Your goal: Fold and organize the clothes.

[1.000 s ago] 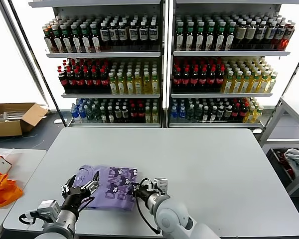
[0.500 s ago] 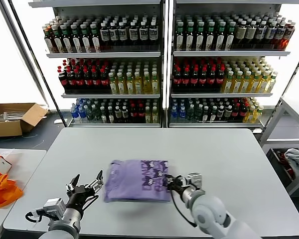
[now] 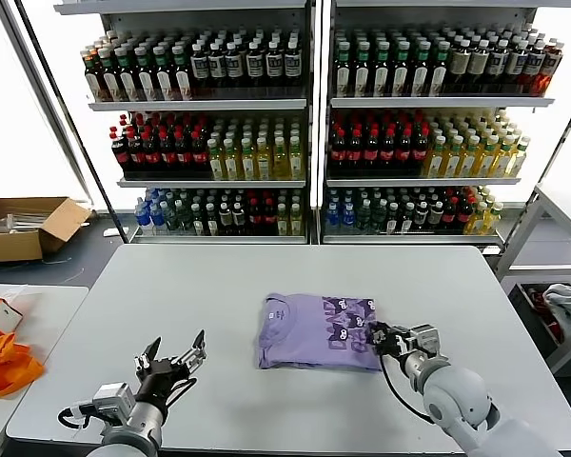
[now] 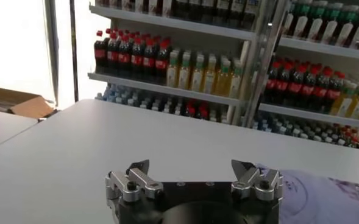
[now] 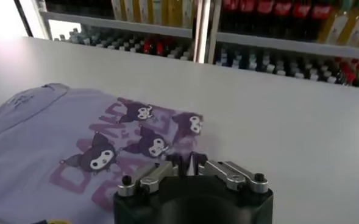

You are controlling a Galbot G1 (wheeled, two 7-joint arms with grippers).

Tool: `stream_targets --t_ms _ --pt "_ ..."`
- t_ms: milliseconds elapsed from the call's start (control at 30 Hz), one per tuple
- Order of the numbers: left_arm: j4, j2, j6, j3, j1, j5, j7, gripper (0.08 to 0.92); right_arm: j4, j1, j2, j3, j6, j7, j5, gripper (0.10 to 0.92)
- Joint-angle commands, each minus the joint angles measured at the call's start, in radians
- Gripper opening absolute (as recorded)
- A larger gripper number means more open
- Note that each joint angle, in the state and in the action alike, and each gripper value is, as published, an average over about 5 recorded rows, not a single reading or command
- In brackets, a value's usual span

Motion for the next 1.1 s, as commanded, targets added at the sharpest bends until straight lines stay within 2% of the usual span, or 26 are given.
stream_targets --t_ms 33,200,333,600,733,1100 --pt "0.005 -0.007 0.0 0.02 0.003 0.009 0.0 0.823 0.185 -0.087 0.029 0.098 0.029 -0.063 -0.259 0.327" --pt "0.005 -0.013 0.0 0.031 0.003 0.013 0.001 0.823 0.258 -0.126 0.097 -0.006 0.032 -0.043 -0.295 0.474" --pt "0.002 -0.01 0.0 0.026 0.007 0.012 0.003 0.822 0.256 -0.132 0.147 -0.101 -0.001 0.025 -0.293 0.587" --pt "-0.004 -0.013 -0.002 0.017 0.017 0.011 0.004 0.823 0.205 -0.143 0.127 -0.127 -0.009 0.159 -0.184 0.798" --pt "0.001 -0.018 -0.002 0.02 0.016 0.011 0.004 0.822 0.201 -0.161 0.124 -0.113 -0.009 0.193 -0.129 0.821" --pt "0.01 -0.023 -0.007 0.021 0.019 0.004 0.008 0.823 0.199 -0.22 0.157 -0.092 -0.006 0.267 -0.053 0.823"
